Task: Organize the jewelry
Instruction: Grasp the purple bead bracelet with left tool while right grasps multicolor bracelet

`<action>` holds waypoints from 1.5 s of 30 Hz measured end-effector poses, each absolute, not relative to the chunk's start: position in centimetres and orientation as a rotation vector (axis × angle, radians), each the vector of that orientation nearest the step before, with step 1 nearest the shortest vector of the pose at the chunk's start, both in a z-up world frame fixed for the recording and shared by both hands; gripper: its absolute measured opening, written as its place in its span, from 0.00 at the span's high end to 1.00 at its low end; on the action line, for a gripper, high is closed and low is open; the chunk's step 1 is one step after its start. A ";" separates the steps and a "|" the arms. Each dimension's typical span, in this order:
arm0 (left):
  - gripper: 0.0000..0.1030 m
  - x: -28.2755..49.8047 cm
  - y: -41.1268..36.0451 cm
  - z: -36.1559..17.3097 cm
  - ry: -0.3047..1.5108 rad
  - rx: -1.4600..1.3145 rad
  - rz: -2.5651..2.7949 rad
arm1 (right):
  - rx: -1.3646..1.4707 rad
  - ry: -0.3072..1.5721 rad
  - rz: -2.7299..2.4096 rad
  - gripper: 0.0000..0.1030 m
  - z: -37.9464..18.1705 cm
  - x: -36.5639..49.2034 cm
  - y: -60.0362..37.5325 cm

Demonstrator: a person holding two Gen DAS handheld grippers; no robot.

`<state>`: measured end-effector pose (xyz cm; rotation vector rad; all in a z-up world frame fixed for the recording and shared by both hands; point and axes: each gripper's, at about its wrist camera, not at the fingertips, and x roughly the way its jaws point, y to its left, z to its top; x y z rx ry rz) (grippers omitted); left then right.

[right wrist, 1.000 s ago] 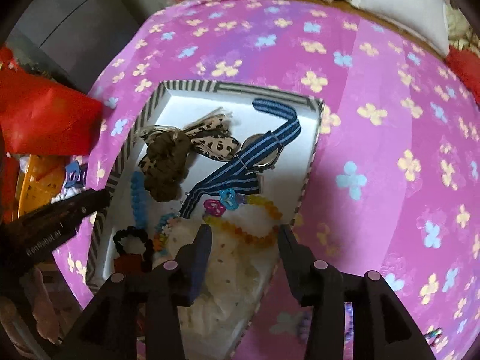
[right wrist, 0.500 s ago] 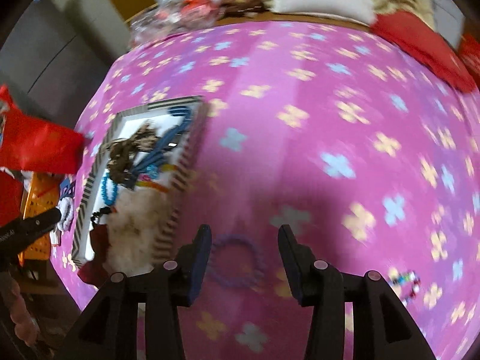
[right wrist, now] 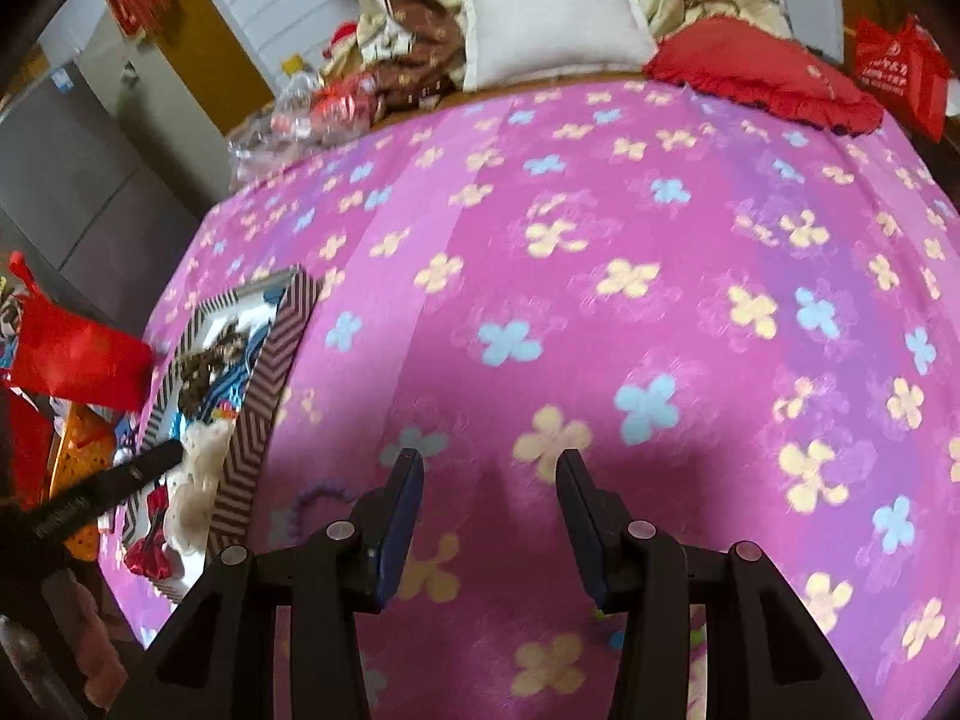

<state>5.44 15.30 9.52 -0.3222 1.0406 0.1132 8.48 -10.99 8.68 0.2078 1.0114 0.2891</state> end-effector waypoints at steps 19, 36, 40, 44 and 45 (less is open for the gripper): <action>0.52 -8.3 16.2 11.2 0.932 -0.356 -0.051 | 0.216 0.826 0.113 0.57 9.8 -8.5 -15.2; 0.46 0.1 8.6 7.9 0.939 0.007 -0.143 | 0.131 0.930 0.111 0.57 5.1 -3.4 -18.3; 0.46 3.7 9.8 5.2 1.006 -0.068 -0.124 | 0.154 0.959 0.112 0.57 3.7 -0.6 -18.8; 0.46 4.9 10.1 3.4 1.050 -0.083 -0.124 | 0.151 0.976 0.121 0.57 3.0 0.8 -18.3; 0.46 5.1 10.1 3.0 1.060 -0.081 -0.125 | 0.146 0.979 0.125 0.57 2.8 1.1 -18.1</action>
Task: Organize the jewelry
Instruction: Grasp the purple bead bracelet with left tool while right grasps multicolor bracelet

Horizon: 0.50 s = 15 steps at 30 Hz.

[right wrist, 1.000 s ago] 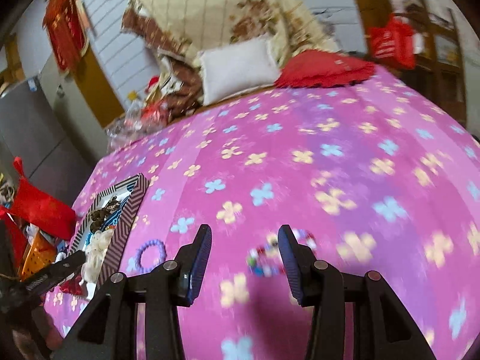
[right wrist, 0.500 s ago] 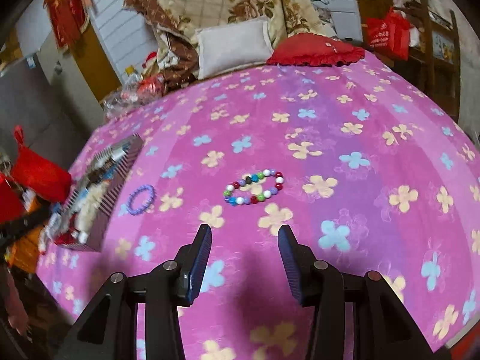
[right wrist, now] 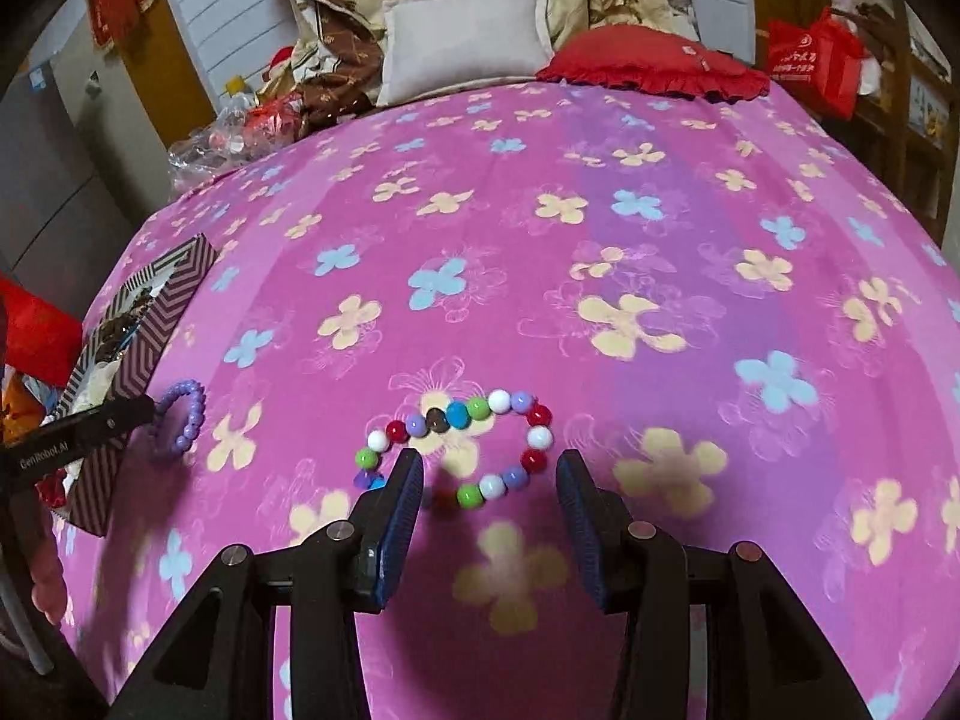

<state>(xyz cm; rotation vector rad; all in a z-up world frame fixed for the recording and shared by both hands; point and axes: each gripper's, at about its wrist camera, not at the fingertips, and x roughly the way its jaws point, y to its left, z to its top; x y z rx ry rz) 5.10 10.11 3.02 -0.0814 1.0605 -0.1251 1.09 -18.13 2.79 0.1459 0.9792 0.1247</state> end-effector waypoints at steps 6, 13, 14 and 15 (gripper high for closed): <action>0.46 5.1 9.5 1.8 1.069 -0.036 -0.122 | 0.144 0.971 0.119 0.57 2.4 1.4 -18.1; 0.93 4.5 7.7 1.4 1.051 0.051 -0.151 | 0.134 0.962 0.105 0.64 2.3 1.5 -17.9; 0.92 4.3 7.4 1.4 1.066 0.049 -0.147 | 0.134 0.963 0.117 0.79 2.3 1.5 -17.9; 0.92 4.1 7.1 1.5 1.069 0.051 -0.157 | 0.142 0.967 0.135 0.86 2.2 1.5 -17.9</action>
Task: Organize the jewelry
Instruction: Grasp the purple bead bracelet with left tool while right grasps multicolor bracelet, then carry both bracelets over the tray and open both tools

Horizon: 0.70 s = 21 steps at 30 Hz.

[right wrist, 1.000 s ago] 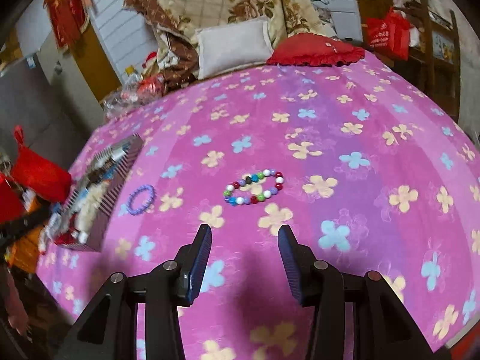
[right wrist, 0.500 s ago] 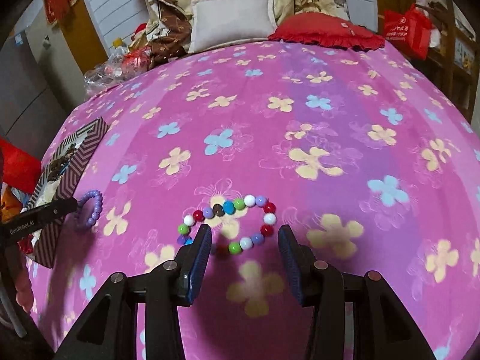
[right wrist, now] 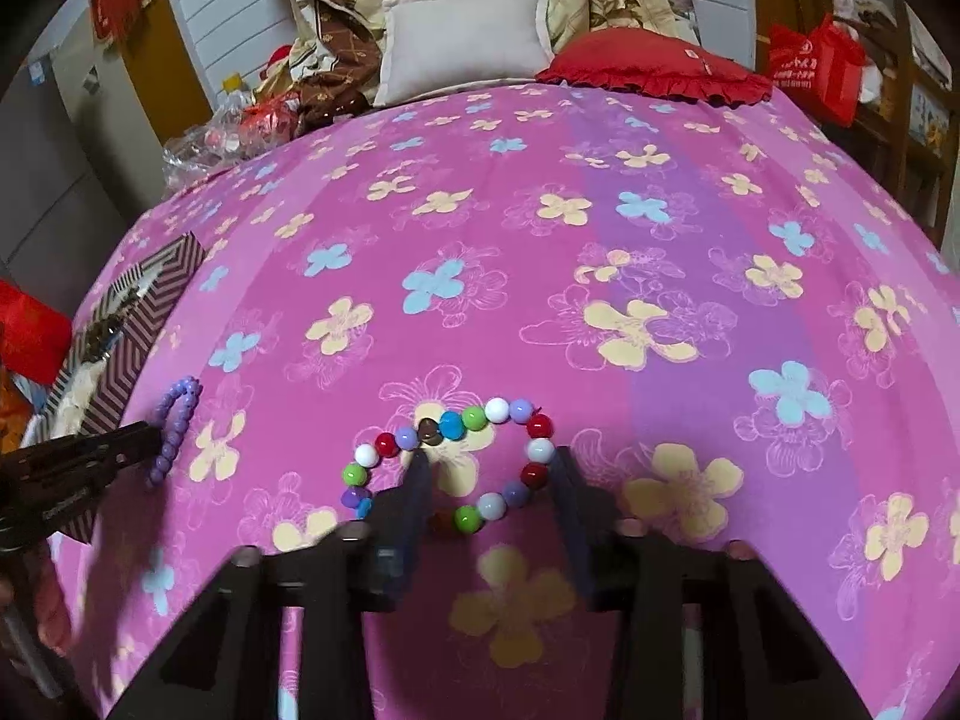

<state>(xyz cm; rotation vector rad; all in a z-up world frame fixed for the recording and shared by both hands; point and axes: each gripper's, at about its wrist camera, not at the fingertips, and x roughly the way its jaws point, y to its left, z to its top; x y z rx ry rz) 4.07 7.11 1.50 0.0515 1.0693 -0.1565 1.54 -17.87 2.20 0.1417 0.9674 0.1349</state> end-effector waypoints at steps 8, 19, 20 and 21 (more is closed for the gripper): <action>0.92 0.0 7.6 5.8 0.970 -0.055 -0.244 | 0.183 0.935 0.178 0.91 4.2 0.0 -17.5; 0.92 -4.4 14.4 12.4 0.801 -0.199 -0.187 | 0.095 0.819 0.241 0.92 11.6 -2.9 -12.7; 0.92 -4.4 15.5 12.6 0.794 -0.215 -0.169 | 0.078 0.816 0.253 0.92 12.2 -3.1 -11.7; 0.92 -4.5 16.6 12.6 0.791 -0.232 -0.153 | 0.065 0.814 0.263 0.92 12.6 -3.3 -10.9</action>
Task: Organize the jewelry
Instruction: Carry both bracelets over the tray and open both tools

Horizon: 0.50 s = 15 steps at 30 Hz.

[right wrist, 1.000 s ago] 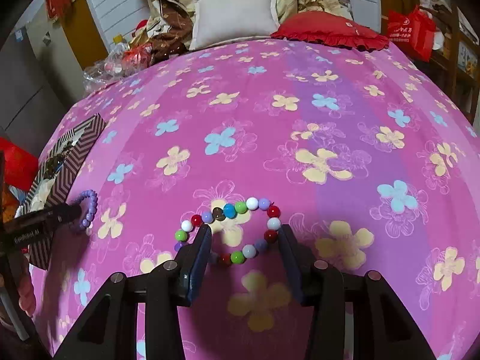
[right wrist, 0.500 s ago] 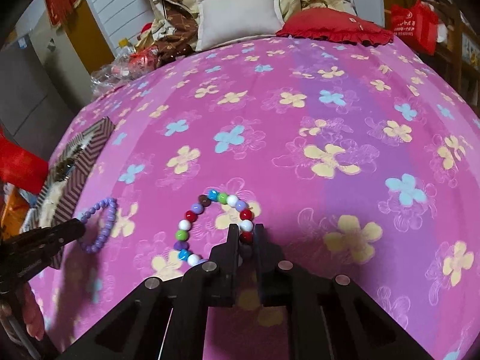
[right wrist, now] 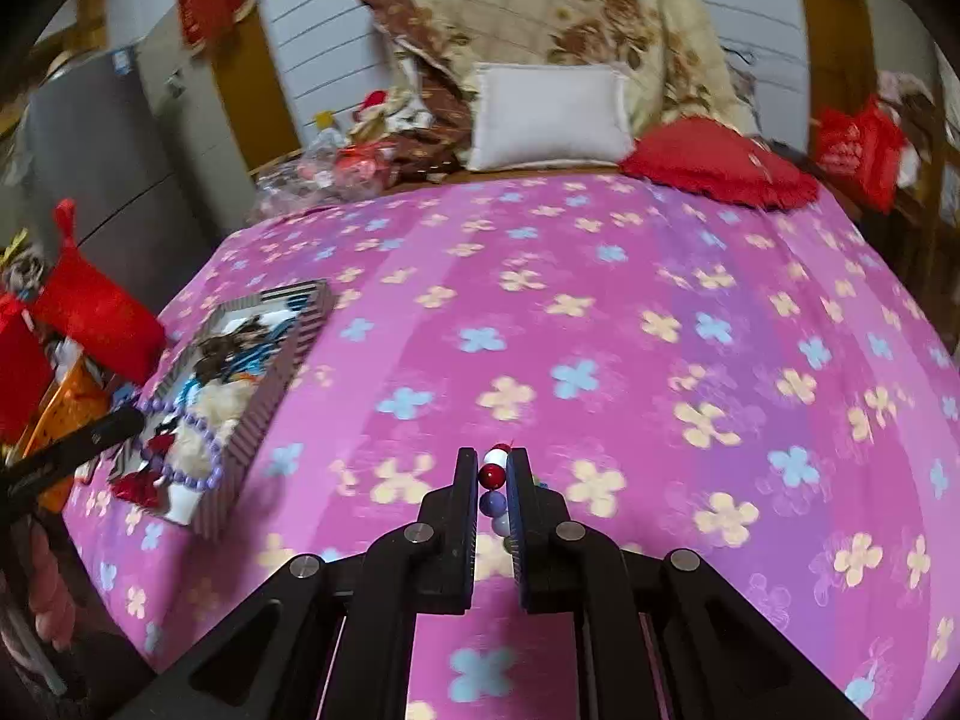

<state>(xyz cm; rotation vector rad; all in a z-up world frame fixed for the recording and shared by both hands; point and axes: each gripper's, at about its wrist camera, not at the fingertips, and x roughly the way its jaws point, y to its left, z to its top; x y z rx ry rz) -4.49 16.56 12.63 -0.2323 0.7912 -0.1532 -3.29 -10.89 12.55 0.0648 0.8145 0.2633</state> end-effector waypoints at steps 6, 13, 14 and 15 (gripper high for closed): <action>0.92 -4.7 23.1 12.1 0.770 -0.304 -0.045 | -0.022 0.807 0.331 0.92 15.0 -4.0 -5.3; 0.92 -3.6 29.6 10.9 0.755 -0.341 0.055 | -0.113 0.816 0.430 0.92 17.0 -4.6 2.6; 0.92 -3.4 30.6 10.5 0.756 -0.351 0.067 | -0.120 0.826 0.455 0.92 17.0 -4.6 4.4; 0.92 -3.3 31.3 10.0 0.756 -0.362 0.073 | -0.125 0.833 0.470 0.92 16.9 -4.5 5.5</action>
